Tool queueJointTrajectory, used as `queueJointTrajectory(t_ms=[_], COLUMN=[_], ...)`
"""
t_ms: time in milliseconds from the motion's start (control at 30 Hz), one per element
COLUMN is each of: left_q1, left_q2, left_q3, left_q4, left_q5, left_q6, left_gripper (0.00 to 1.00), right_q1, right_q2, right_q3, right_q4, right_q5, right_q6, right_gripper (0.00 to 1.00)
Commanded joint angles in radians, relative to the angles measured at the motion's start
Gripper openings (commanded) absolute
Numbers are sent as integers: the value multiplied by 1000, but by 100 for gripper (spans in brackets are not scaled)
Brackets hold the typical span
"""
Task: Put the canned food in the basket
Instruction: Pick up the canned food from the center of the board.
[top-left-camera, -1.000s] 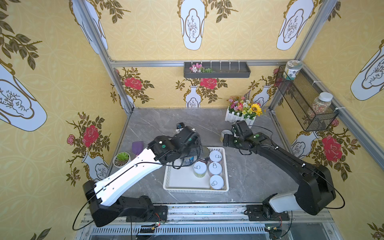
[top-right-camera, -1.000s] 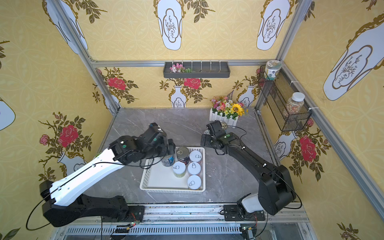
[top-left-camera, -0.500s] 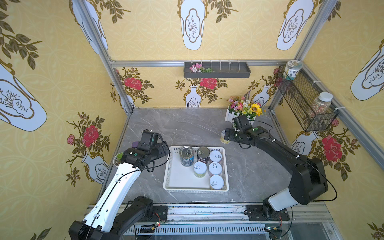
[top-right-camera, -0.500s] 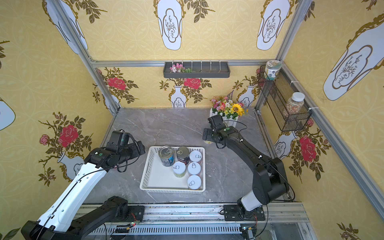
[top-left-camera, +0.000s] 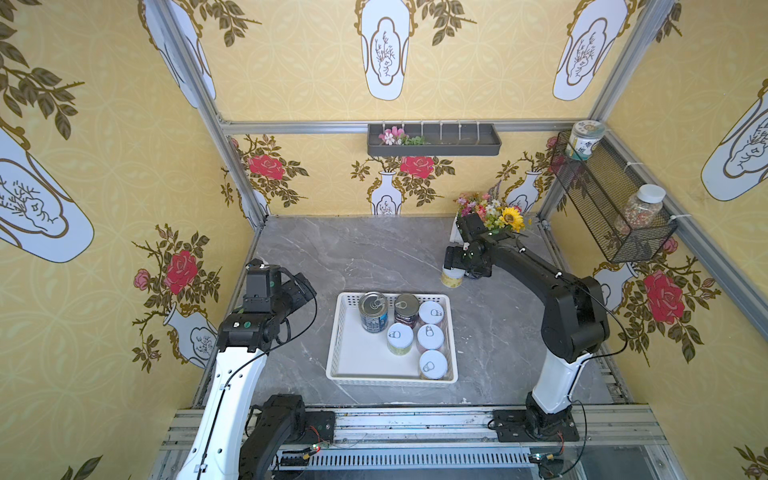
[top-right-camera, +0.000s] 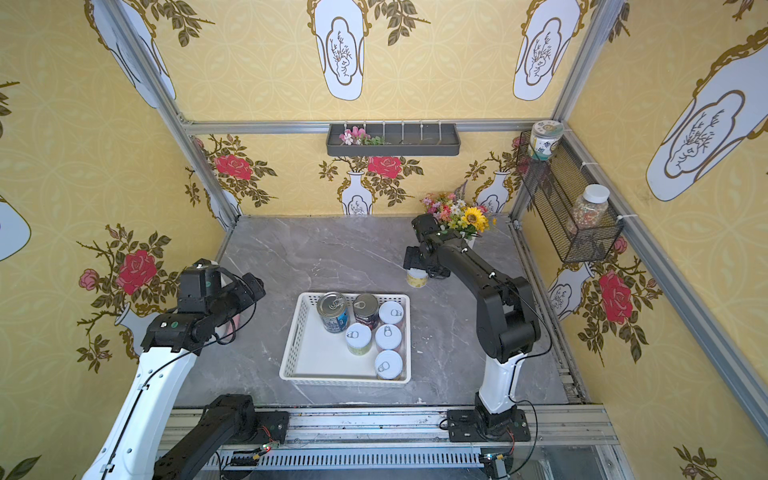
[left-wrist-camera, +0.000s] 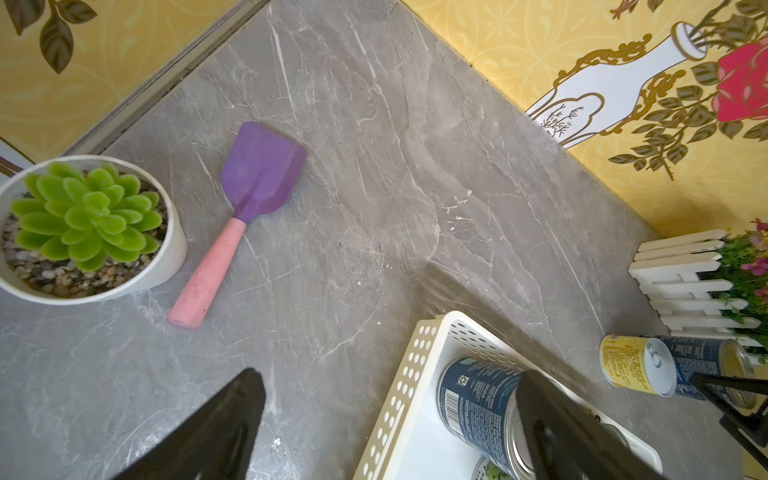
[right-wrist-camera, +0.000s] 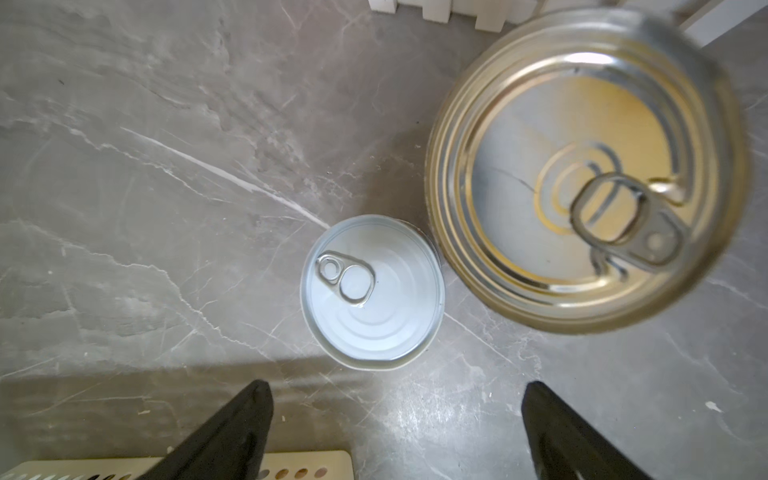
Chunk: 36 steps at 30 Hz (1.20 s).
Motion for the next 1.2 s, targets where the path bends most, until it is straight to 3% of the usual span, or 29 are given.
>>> queueJointTrajectory(t_ms=[0, 200, 800, 1167], left_q1=[4, 2, 2, 3], left_q2=[-1, -37, 11, 22], left_q3=[-3, -9, -8, -8], left_q4=[19, 24, 26, 27], left_q5=[28, 40, 58, 66], left_q6=[15, 15, 20, 22], left_gripper=[100, 100, 100, 100], right_q1=[3, 6, 14, 32], right_q2=[22, 82, 212, 231], right_q3=[11, 47, 152, 176], right_q4=[-32, -29, -50, -52], right_q5=[-7, -32, 57, 111], right_q6=[-6, -22, -36, -37], right_gripper=[97, 97, 100, 83])
